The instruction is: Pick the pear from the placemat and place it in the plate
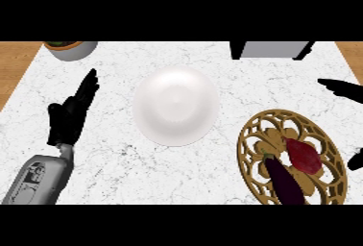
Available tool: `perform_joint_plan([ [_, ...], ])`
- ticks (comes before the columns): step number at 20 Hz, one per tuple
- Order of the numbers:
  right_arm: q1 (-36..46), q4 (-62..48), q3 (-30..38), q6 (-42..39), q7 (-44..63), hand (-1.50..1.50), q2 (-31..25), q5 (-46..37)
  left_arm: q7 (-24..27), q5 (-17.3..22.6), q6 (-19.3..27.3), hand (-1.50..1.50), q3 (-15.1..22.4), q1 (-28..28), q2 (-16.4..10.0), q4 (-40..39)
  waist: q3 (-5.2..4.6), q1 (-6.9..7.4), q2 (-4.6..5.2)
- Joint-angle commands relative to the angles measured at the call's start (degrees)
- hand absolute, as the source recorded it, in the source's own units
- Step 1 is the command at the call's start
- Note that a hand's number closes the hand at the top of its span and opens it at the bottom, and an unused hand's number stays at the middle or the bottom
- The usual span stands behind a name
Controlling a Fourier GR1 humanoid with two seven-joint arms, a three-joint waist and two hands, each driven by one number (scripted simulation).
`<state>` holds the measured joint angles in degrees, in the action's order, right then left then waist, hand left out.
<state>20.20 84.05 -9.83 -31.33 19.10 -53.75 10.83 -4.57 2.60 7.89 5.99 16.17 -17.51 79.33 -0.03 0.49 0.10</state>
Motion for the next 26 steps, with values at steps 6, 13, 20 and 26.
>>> perform_joint_plan([
  [6,1.9,-5.7,-1.1,-4.5,1.0,-1.50,9.2,-9.2,3.5,-2.7,-1.2,0.00,-0.8,-1.8,2.8,-2.3,0.03,-0.33,-0.06],
  [13,1.3,-11.8,-2.7,-7.0,-5.4,-1.50,12.6,-20.0,-1.0,-2.5,-3.5,0.00,-3.1,-2.1,1.5,1.8,0.05,-0.25,-0.07],
  [20,-2.5,-12.5,-3.3,-7.4,-8.6,-1.50,15.4,-26.5,2.6,-2.0,-6.3,0.00,-6.9,0.2,1.2,-3.7,0.02,-0.68,-0.06],
  [26,0.2,-19.0,-2.2,-5.0,-9.8,-1.50,22.9,-33.9,-0.8,-4.9,-4.7,0.00,-5.3,-2.0,4.3,2.8,0.04,-0.24,-0.08],
])
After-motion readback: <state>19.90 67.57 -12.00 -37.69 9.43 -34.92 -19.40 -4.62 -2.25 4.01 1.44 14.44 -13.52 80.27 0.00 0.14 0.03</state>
